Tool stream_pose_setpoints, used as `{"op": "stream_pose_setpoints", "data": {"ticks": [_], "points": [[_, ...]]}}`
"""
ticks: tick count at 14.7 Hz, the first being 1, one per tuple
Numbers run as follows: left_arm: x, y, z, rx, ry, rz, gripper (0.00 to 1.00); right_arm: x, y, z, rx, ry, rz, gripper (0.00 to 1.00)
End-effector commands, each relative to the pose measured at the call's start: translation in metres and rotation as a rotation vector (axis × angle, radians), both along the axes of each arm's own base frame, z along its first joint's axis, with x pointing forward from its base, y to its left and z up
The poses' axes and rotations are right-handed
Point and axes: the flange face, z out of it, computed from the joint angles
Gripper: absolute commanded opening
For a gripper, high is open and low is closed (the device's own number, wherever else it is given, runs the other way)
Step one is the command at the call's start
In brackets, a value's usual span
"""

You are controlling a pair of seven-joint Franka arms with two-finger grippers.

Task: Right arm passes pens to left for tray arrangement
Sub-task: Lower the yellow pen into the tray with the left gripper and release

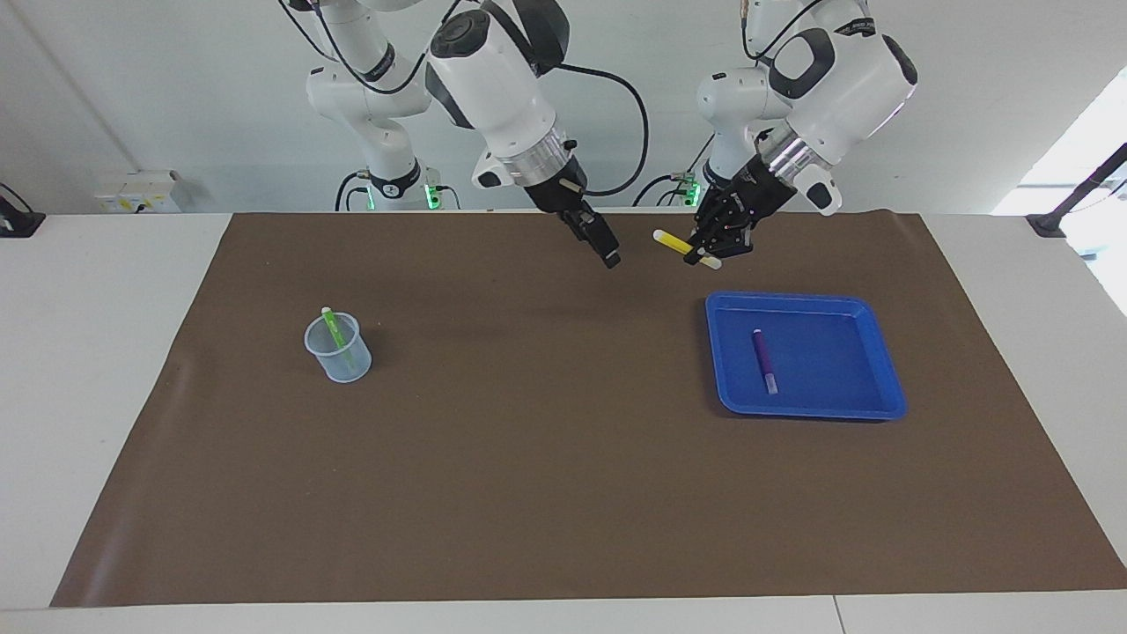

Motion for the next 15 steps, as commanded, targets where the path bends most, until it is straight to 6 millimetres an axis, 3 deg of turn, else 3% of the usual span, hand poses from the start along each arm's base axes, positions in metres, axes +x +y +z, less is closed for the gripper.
{"op": "stream_pose_setpoints", "data": {"ticks": [1, 2, 4, 9, 13, 15], "points": [[0.001, 0.050, -0.008, 0.054, -0.082, -0.169, 0.00, -0.005, -0.047, 0.002, -0.112, -0.054, 0.166, 1.00], [0.003, 0.069, -0.014, 0.096, -0.128, -0.282, 0.00, -0.006, -0.066, -0.001, -0.154, -0.070, 0.251, 1.00], [0.003, 0.087, -0.033, 0.175, -0.198, -0.501, 0.00, -0.006, -0.102, -0.006, -0.219, -0.097, 0.388, 1.00], [0.030, 0.146, -0.119, 0.335, -0.273, -1.113, 0.00, -0.007, -0.197, -0.033, -0.331, -0.156, 0.744, 1.00], [0.055, 0.170, -0.188, 0.445, -0.264, -1.350, 0.00, -0.018, -0.267, -0.065, -0.333, -0.215, 0.985, 1.00], [0.063, 0.171, -0.208, 0.475, -0.271, -1.387, 0.00, -0.027, -0.298, -0.086, -0.343, -0.259, 1.053, 1.00]]}}
